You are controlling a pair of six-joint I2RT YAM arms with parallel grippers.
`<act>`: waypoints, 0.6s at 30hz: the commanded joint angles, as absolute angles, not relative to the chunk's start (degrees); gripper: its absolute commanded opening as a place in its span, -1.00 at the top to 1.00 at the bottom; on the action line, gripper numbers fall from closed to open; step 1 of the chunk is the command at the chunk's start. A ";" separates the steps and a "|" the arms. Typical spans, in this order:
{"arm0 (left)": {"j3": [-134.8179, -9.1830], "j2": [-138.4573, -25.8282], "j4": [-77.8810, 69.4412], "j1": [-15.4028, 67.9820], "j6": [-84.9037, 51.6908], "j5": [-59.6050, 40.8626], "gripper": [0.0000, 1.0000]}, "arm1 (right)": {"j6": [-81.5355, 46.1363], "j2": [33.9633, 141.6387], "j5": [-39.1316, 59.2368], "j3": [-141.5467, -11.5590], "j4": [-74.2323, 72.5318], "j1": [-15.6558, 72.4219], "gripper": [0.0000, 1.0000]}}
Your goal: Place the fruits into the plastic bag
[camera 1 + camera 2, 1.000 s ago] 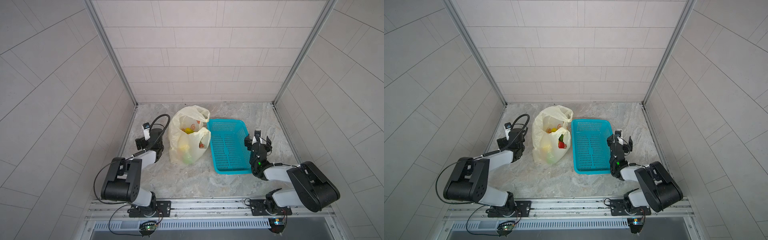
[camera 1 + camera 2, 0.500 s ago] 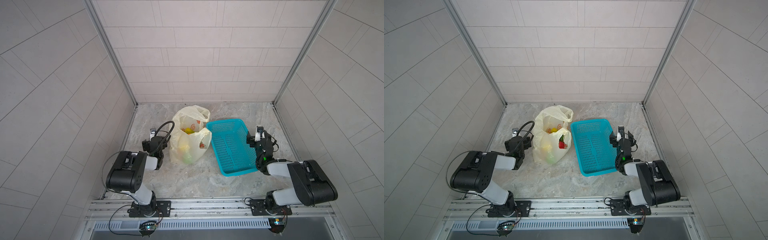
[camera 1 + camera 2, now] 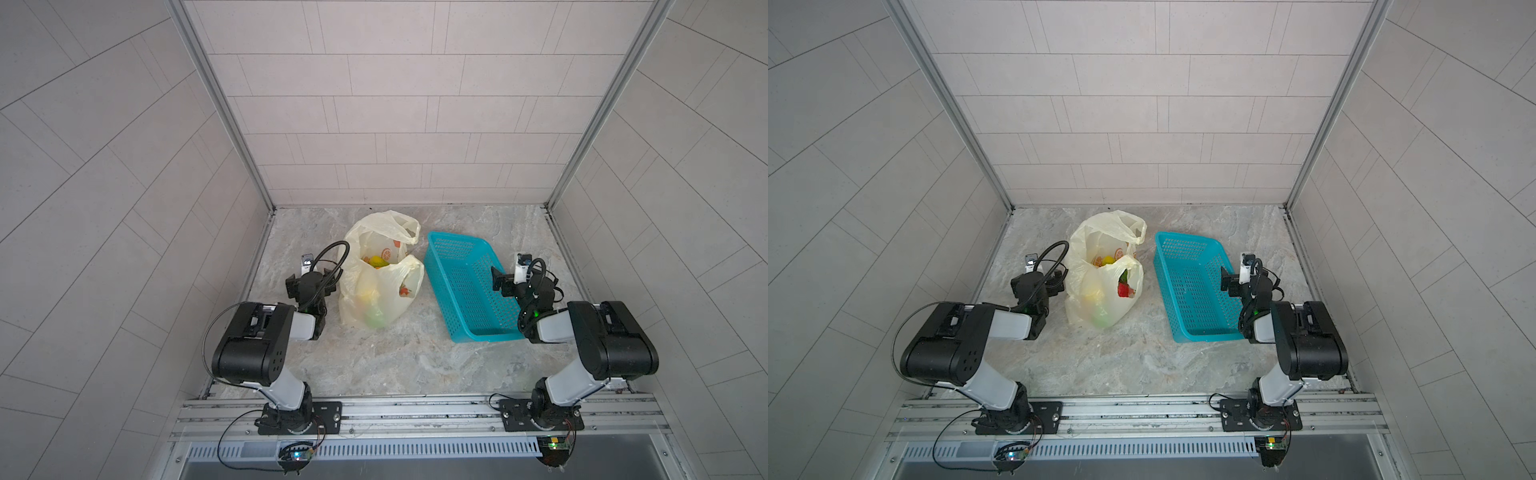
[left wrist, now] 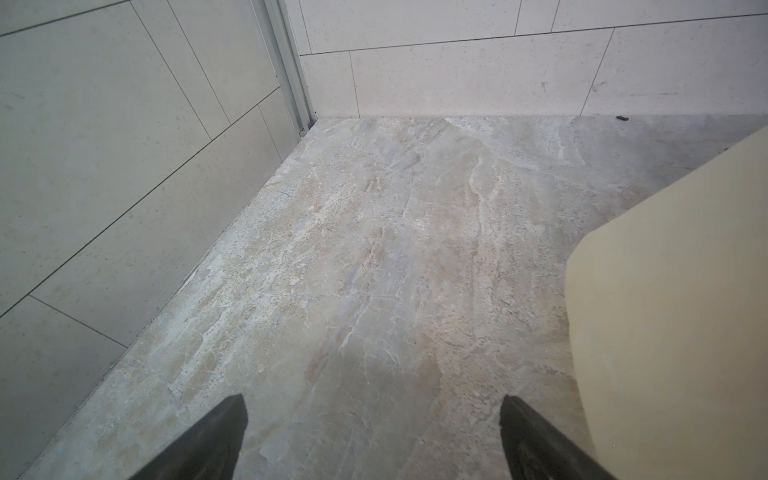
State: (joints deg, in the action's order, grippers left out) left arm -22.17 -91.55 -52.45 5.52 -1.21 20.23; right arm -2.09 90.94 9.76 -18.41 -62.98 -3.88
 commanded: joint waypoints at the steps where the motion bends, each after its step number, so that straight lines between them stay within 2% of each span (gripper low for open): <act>1: -20.65 -91.70 -58.49 7.87 0.60 24.92 -1.00 | -2.23 91.04 10.67 -18.67 -61.21 -3.87 -0.99; 5: -17.21 -93.83 -69.13 11.34 3.45 32.13 -1.00 | -2.46 91.19 10.63 -18.62 -61.50 -3.90 -0.99; 18: -18.93 -93.52 -64.85 10.87 2.64 31.71 -1.00 | -2.43 91.23 9.97 -18.63 -61.51 -3.70 -0.99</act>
State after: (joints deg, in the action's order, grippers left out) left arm -17.74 -93.23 -65.06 11.29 2.63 31.29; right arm -2.22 90.94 10.09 -18.41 -62.94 -3.86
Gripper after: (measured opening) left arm 0.997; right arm 0.995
